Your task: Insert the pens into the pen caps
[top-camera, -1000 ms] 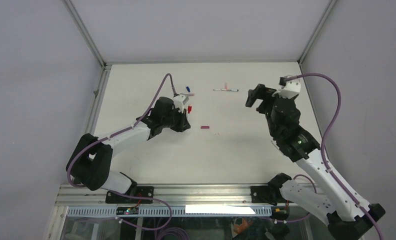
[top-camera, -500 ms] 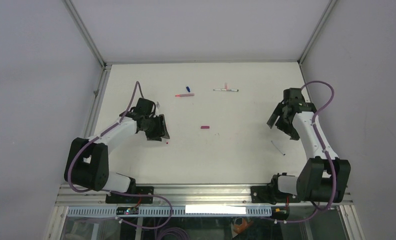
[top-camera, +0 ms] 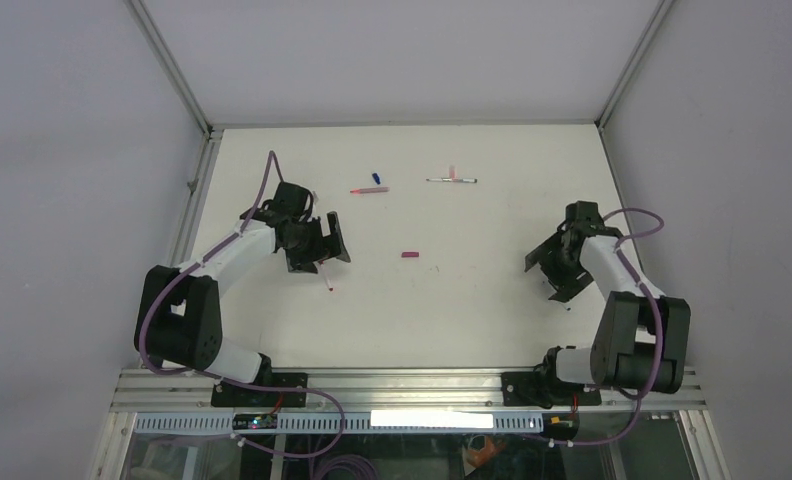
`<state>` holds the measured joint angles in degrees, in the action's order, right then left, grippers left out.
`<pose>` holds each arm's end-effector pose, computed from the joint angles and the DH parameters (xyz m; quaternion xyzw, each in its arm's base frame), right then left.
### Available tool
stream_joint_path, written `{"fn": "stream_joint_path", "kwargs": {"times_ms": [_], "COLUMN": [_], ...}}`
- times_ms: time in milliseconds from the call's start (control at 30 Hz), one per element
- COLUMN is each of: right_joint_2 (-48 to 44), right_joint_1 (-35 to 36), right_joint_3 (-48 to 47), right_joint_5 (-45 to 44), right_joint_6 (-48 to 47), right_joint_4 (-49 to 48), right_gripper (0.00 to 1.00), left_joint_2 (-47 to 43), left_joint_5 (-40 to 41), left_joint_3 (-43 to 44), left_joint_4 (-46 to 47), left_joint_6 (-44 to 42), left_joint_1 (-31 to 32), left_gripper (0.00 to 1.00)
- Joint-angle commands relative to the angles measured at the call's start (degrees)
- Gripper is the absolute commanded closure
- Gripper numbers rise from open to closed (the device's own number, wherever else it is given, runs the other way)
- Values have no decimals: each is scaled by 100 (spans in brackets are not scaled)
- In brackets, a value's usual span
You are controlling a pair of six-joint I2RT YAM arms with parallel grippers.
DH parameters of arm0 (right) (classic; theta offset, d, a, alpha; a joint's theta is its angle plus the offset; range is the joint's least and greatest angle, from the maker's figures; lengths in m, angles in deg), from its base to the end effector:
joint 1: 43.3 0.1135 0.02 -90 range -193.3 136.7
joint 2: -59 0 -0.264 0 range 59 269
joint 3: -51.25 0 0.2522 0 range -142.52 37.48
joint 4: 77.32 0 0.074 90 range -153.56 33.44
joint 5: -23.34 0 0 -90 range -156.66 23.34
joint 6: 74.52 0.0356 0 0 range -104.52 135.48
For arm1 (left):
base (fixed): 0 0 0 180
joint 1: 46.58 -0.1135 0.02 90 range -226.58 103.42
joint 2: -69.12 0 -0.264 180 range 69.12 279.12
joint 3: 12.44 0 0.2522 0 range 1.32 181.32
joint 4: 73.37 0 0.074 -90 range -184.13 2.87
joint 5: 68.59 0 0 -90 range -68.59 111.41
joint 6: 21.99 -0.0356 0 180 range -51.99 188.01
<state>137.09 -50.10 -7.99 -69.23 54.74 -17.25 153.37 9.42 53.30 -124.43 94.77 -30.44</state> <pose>0.2235 -0.0283 0.1828 0.3913 0.9149 0.0055 0.0989 0.2580 -0.0824 0.1941 -0.0721 0.9763 -0.1602 0.1266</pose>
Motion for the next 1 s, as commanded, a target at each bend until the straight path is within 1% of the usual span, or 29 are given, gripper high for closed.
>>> {"fn": "stream_joint_path", "kwargs": {"times_ms": [0, 100, 200, 267, 300, 367, 433, 500, 567, 667, 733, 967], "right_joint_2": [-945, -1526, -1933, -2068, -2082, -1990, -1947, -2005, -2164, -2321, -2310, -2023], "right_joint_1": [-48, -48, -49, -53, -63, -74, -111, -172, -300, -539, -755, -1223], "right_joint_3": [346, 598, 653, 610, 596, 615, 816, 1067, 1304, 1529, 1505, 1172], "right_joint_5": [606, 325, -94, -214, -173, 49, 478, 611, 502, 299, 69, -33], "right_joint_6": [1494, 2573, 3837, 4653, 5117, 5709, 6155, 6443, 6638, 6747, 6636, 6351], "right_joint_4": [-1166, -1294, -592, 89, 404, 900, 1001, 917, 687, 382, 304, 141], "right_gripper": [19, 20, 22, 25, 25, 25, 25, 26, 27, 32, 33, 33], "left_joint_2": [-5, 53, 67, 48, 33, 38, 48, 54, 54, 80, 98, 184], "left_joint_5": [7, -64, -112, -115, -119, -142, -199, -240, -252, -275, -280, -286], "left_joint_3": [354, 451, 507, 534, 554, 600, 640, 666, 696, 816, 900, 1132], "left_joint_4": [16, 14, 4, 9, 8, 5, -2, -13, -41, -143, -198, -281], "left_joint_6": [57, 3, -26, -52, -64, -87, -120, -162, -232, -329, -376, -433], "left_joint_1": [3, 3, 3, 3, -5, -6, -14, -36, -70, -130, -153, -208], "left_gripper": [8, 8, 8, 7, 7, 7, 7, 7, 7, 7, 7, 7]}}
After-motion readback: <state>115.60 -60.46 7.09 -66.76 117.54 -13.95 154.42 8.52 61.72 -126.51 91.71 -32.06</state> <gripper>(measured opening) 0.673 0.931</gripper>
